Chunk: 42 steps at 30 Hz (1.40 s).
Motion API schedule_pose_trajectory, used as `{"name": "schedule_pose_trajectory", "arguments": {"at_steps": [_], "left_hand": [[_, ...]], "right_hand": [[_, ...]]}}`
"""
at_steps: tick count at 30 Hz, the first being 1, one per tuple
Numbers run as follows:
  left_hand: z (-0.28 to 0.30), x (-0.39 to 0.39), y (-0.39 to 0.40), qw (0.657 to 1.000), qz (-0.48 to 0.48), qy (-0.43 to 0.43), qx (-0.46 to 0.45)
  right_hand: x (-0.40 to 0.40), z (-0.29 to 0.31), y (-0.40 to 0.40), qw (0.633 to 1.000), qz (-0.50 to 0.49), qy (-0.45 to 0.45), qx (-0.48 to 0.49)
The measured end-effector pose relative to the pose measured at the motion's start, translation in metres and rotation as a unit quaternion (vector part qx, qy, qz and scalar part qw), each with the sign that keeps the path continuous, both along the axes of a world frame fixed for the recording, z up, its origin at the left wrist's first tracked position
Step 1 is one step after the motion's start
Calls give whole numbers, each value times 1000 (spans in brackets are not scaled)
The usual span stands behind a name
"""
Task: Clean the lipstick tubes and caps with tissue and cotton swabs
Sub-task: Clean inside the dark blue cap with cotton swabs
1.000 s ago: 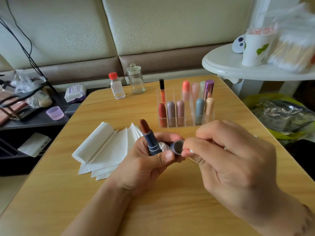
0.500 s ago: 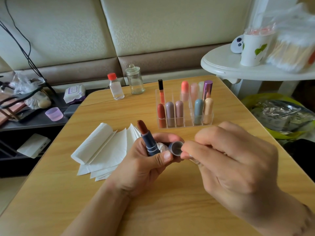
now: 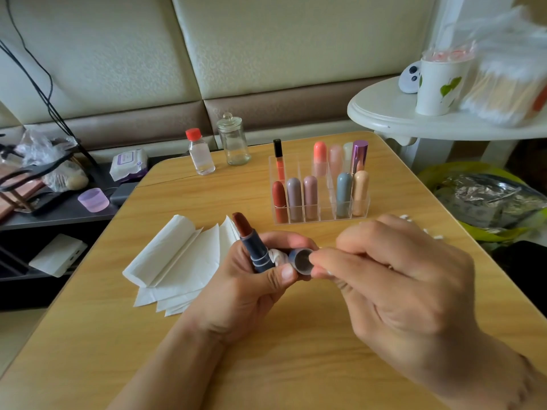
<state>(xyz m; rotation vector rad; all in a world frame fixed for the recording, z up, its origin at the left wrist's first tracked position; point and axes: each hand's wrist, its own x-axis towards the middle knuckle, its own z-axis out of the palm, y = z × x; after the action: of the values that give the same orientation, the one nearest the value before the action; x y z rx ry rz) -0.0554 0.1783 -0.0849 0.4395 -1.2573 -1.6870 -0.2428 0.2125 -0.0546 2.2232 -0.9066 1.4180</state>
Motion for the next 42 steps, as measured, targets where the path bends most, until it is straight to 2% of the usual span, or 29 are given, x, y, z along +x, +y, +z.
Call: {"name": "schedule_pose_trajectory", "arguments": {"at_steps": [7,11,13,15,17,18,20,21,24,26,31,33,36,40,42], "left_hand": [[-1,1,-1,1000,-14,12,0],[-1,-2,-1,999,-21,23,-22],[1,-1,-1,998,-21,52,-7],[2,1,-2,998,-21,67,3],[2,2,-3,997,-24,74,9],[2,2,-3,997,-24,75,11],[3,1,-3,998,-18,67,8],[3,0,-3,998,-13,62,4],[3,0,-4,999,-2,52,-5],[3,0,-4,999,-3,54,-2],[3,1,-4,996,-33,78,-2],[3,2,-4,995,-37,88,0],[4,3,-3,995,-43,90,-12],[7,2,-3,993,-58,99,-17],[6,2,-4,992,-63,105,-11]], "right_hand": [[3,-2,-1,994,67,-53,74],[-3,3,-1,972,116,-159,129],[-6,4,0,932,175,-268,170],[-8,5,-2,858,252,-389,221],[-8,6,-6,793,287,-464,269],[-8,6,-8,775,292,-481,289],[-10,5,-11,764,291,-477,322],[-12,3,-12,778,278,-456,329],[-16,-4,-18,876,153,-325,323],[-17,-9,-23,912,68,-241,325],[-18,-16,-26,914,12,-183,361],[-15,-15,-26,905,27,-202,373],[-13,-8,-23,871,110,-291,380],[-13,2,-19,752,283,-425,417],[-14,1,-19,729,308,-429,435]]}}
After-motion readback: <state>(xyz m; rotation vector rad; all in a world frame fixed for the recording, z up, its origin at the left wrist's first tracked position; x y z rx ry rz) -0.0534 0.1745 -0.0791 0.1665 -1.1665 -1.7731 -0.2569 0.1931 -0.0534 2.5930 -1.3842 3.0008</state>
